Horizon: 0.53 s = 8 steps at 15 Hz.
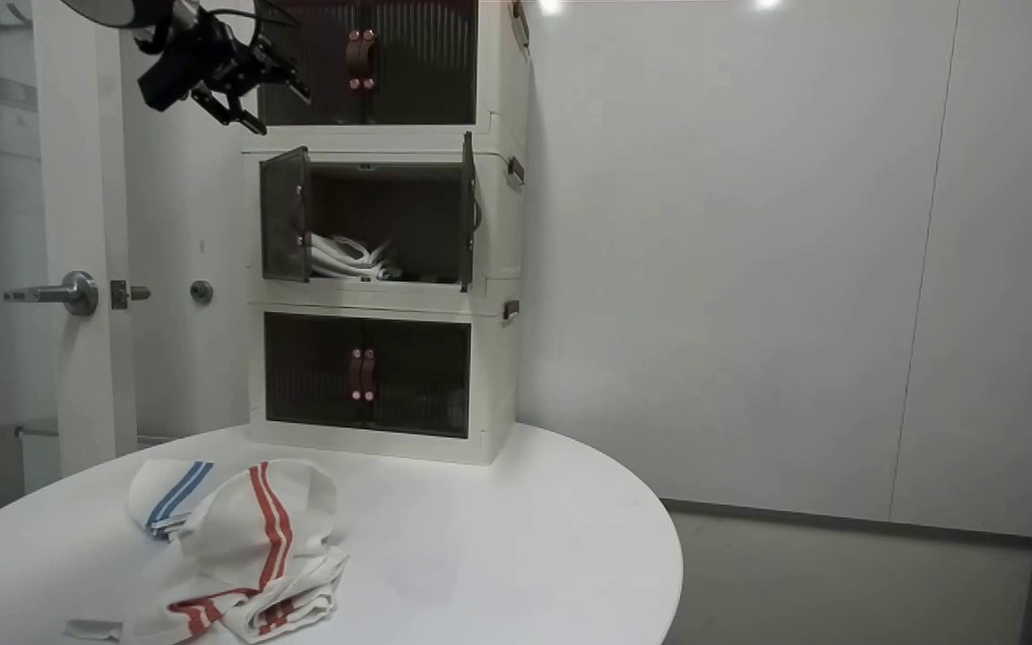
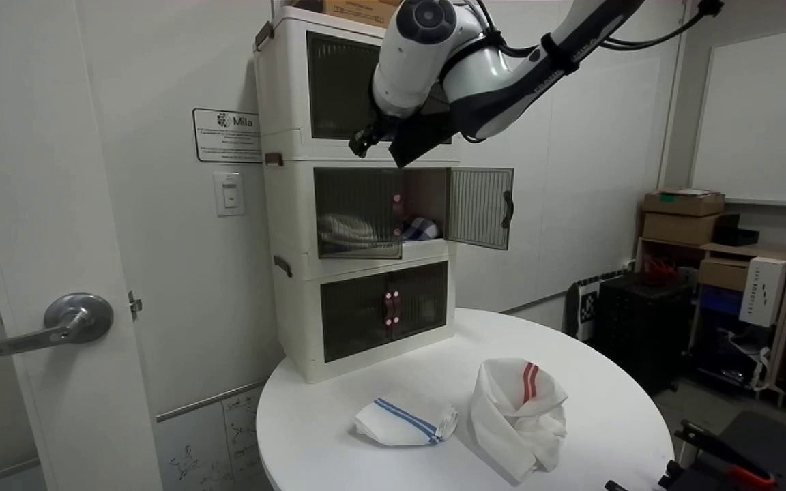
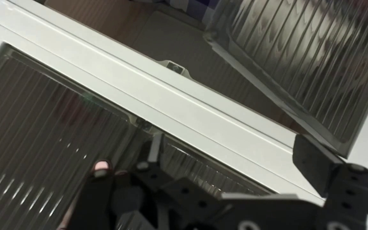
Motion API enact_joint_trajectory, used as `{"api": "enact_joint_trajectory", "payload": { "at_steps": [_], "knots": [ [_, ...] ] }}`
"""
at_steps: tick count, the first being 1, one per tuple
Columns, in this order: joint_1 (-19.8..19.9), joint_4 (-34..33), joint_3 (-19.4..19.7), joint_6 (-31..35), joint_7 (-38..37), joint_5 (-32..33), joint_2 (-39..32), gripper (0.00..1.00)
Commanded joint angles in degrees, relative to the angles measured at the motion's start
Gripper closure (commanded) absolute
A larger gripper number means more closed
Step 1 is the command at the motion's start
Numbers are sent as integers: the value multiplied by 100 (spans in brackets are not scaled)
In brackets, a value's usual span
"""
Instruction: Open the middle left cabinet door
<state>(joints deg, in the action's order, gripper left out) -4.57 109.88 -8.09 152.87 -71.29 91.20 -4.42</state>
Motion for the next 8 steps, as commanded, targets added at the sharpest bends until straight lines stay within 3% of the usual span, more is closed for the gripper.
{"api": "enact_joint_trajectory", "payload": {
  "at_steps": [1, 3, 6, 7, 8],
  "knots": [
    [205, -248, 232, 1125, 1552, -1184, -334, 0],
    [269, -115, 276, 1520, 2414, -1966, -474, 0],
    [225, 5, 212, 1430, 3721, -2956, -764, 0],
    [640, -23, -302, 1219, 4151, -3208, -851, 0],
    [746, -112, -495, 1027, 4570, -3487, -951, 0]
  ]
}}
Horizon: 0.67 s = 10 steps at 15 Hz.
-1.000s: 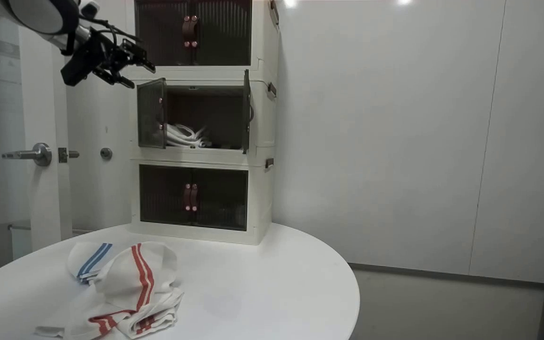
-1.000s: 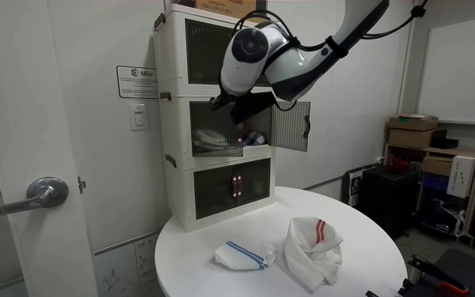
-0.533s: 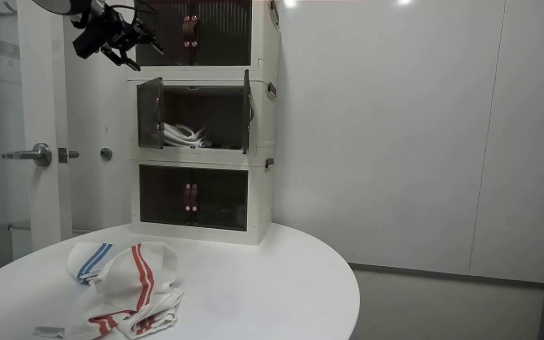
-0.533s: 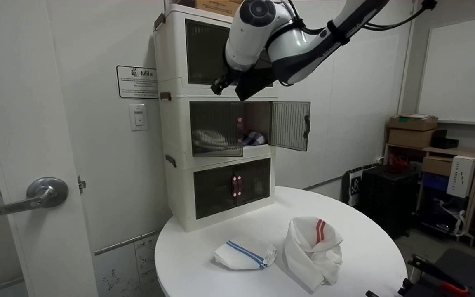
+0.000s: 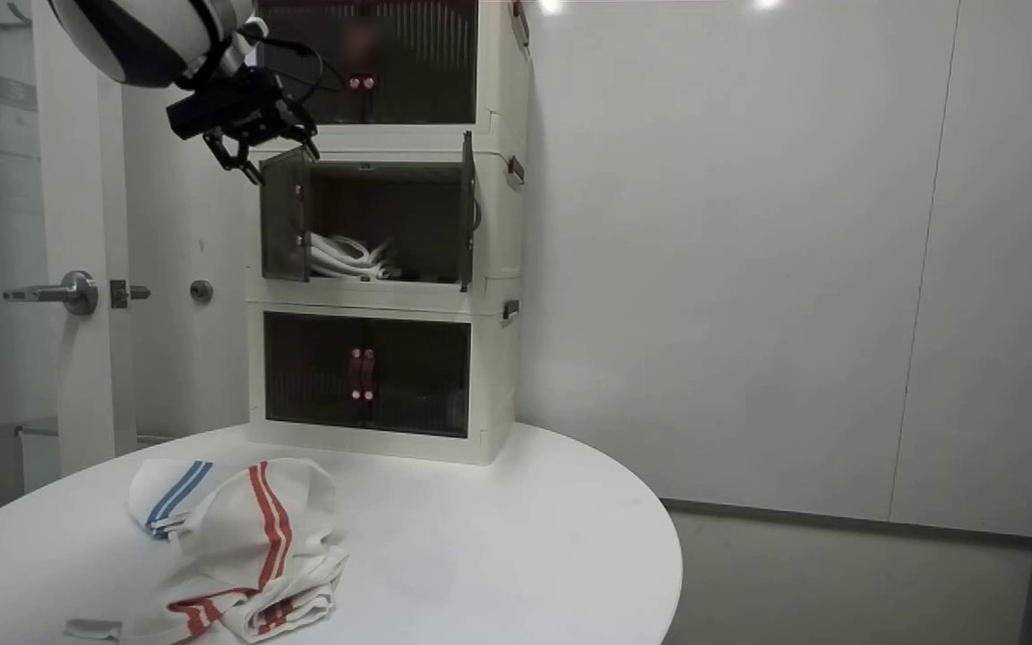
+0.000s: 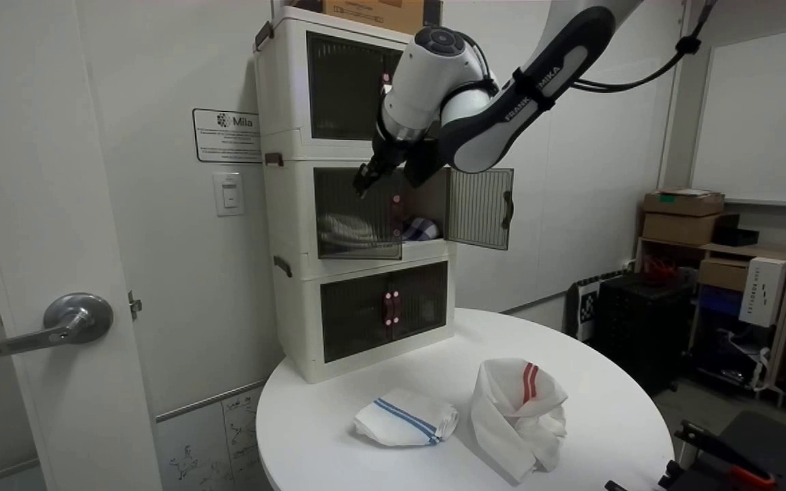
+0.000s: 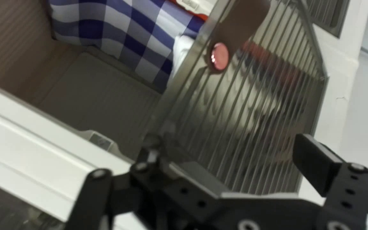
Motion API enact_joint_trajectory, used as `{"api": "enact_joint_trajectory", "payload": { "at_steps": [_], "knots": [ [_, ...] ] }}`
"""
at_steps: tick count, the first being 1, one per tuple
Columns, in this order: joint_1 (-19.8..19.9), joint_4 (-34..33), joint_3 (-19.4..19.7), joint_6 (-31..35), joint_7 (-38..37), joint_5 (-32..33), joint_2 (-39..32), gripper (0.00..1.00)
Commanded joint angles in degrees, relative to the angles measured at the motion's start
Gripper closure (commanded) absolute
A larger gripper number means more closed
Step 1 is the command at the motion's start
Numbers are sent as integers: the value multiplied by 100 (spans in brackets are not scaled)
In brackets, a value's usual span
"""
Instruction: Open the middle left cabinet door
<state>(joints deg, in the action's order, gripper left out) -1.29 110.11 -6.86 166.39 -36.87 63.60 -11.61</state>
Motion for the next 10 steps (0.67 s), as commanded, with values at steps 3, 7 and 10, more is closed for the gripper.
{"api": "enact_joint_trajectory", "payload": {
  "at_steps": [3, 7, 10],
  "knots": [
    [881, -550, -1359, -1035, 2394, -1579, -357, 0],
    [1090, -1353, -1758, -1915, 3949, -2838, -351, 0],
    [222, -1867, -880, -2227, 4699, -3766, -249, 0]
  ]
}}
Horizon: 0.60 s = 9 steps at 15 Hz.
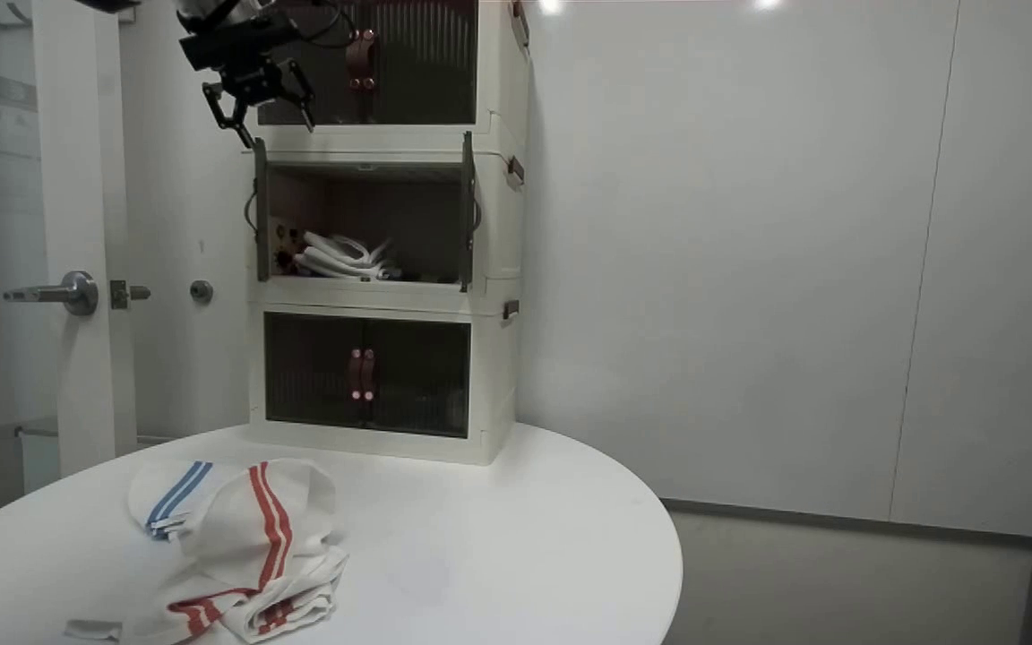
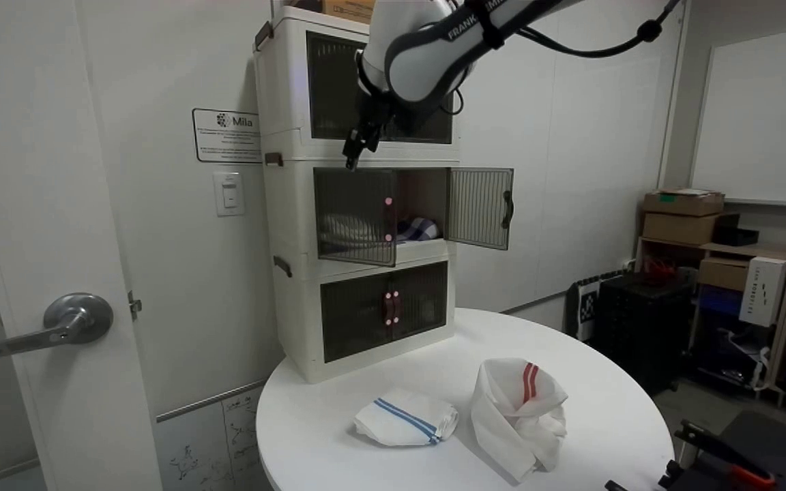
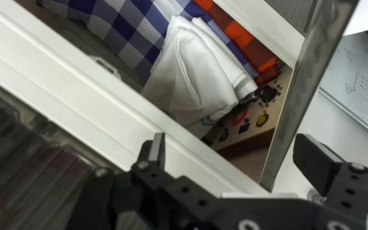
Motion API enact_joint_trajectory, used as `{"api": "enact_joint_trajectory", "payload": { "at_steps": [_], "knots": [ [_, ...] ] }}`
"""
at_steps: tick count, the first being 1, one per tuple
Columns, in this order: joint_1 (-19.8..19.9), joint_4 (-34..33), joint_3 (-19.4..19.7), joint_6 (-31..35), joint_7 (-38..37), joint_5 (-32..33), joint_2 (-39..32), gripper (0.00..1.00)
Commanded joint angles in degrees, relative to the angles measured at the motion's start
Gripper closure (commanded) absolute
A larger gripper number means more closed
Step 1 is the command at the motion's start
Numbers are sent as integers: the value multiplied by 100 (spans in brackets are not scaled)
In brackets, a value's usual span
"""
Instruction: Open the middle left cabinet door
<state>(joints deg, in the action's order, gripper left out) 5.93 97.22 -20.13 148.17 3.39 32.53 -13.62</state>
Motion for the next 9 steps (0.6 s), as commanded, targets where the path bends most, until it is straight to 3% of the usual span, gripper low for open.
{"api": "enact_joint_trajectory", "payload": {
  "at_steps": [1, 5, 7, 9],
  "knots": [
    [-635, -747, 569, -504, 806, -831, -68, 0],
    [-1002, -1233, 880, -921, 935, -1279, -216, 0],
    [-1134, -1420, 1022, -1092, 996, -1173, -322, 0],
    [-1212, -1651, 1154, -1180, 1540, -824, -488, 0]
  ]
}}
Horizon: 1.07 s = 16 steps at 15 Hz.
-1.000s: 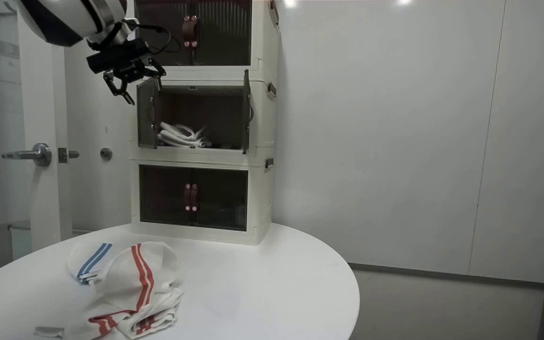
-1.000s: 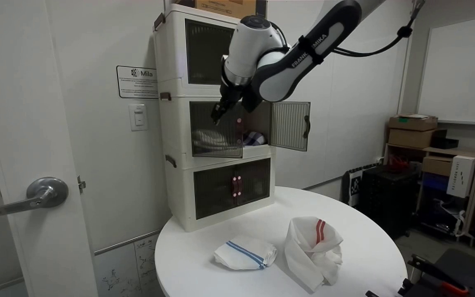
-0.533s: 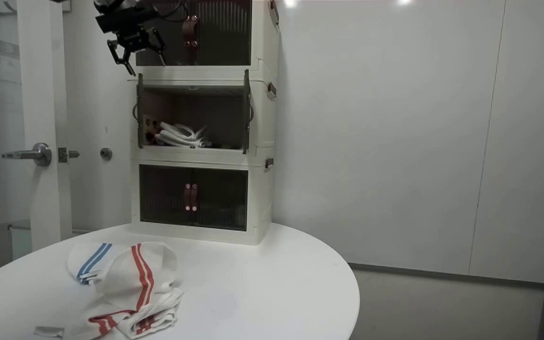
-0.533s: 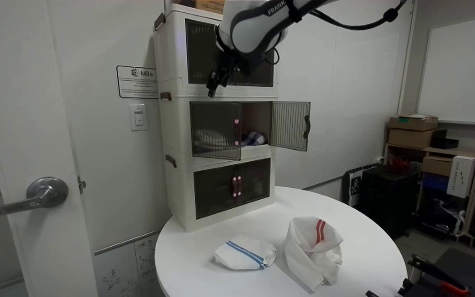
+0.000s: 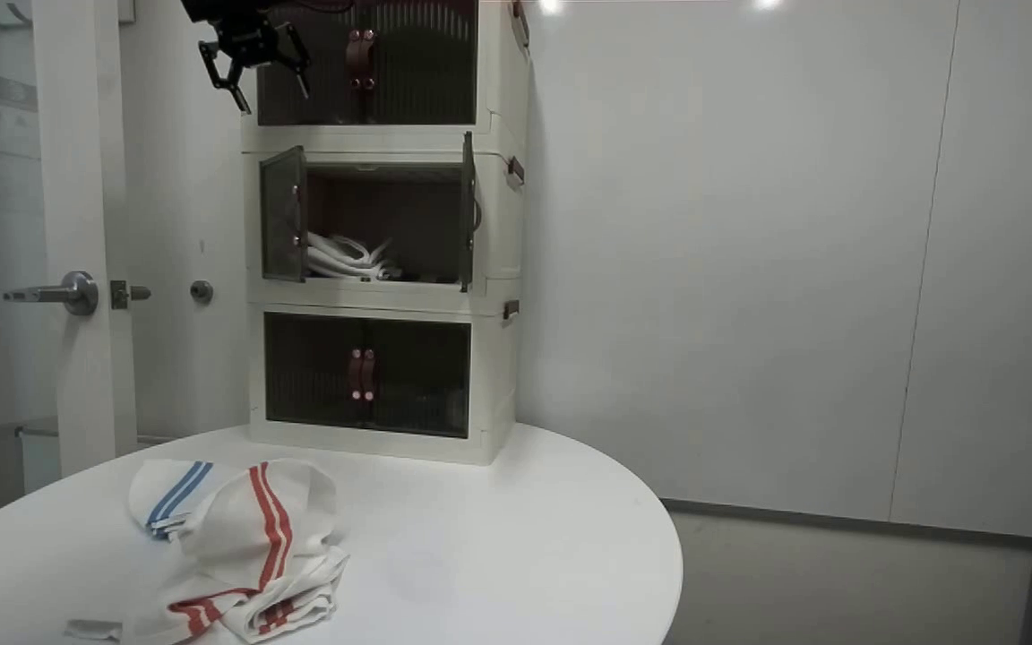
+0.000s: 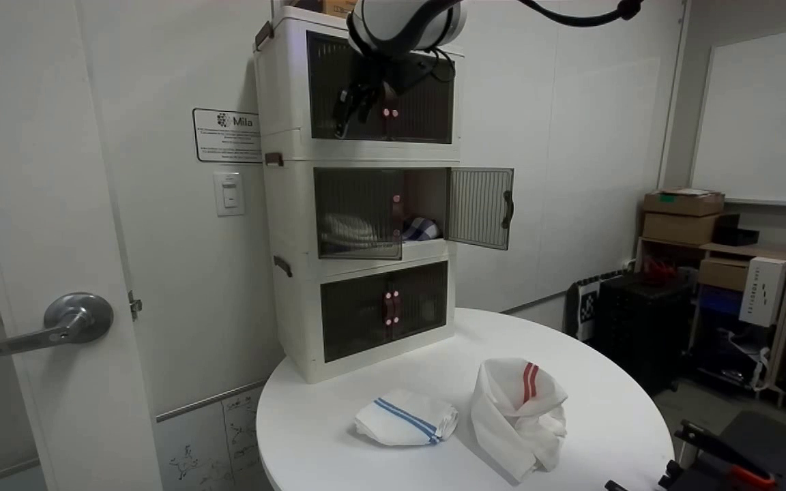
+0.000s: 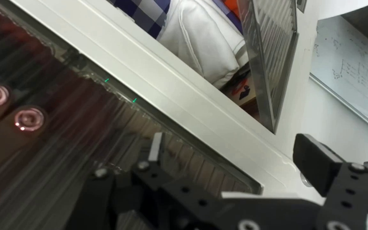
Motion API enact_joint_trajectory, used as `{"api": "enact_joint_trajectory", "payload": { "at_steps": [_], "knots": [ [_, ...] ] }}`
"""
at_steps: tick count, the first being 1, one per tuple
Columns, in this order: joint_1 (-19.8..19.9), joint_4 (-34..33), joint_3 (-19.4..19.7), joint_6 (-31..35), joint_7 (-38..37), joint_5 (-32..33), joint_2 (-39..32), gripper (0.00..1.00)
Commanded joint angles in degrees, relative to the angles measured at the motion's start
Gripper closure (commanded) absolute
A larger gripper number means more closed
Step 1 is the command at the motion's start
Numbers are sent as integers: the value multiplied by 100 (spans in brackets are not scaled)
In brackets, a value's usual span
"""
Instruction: Open the middle left cabinet door
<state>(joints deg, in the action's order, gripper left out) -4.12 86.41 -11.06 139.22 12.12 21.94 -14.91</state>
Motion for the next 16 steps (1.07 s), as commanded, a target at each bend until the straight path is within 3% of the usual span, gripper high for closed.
{"api": "enact_joint_trajectory", "payload": {
  "at_steps": [1, 5, 7, 12, 16],
  "knots": [
    [-249, -718, 330, -385, 862, 392, -456, 0],
    [-331, -1227, 559, -774, 1497, 794, -781, 0],
    [-258, -1275, 429, -825, 1784, 369, -822, 0],
    [-217, -1208, 279, -1319, 1576, -670, -646, 0],
    [-236, -1009, 207, -1484, 1448, -776, -533, 0]
  ]
}}
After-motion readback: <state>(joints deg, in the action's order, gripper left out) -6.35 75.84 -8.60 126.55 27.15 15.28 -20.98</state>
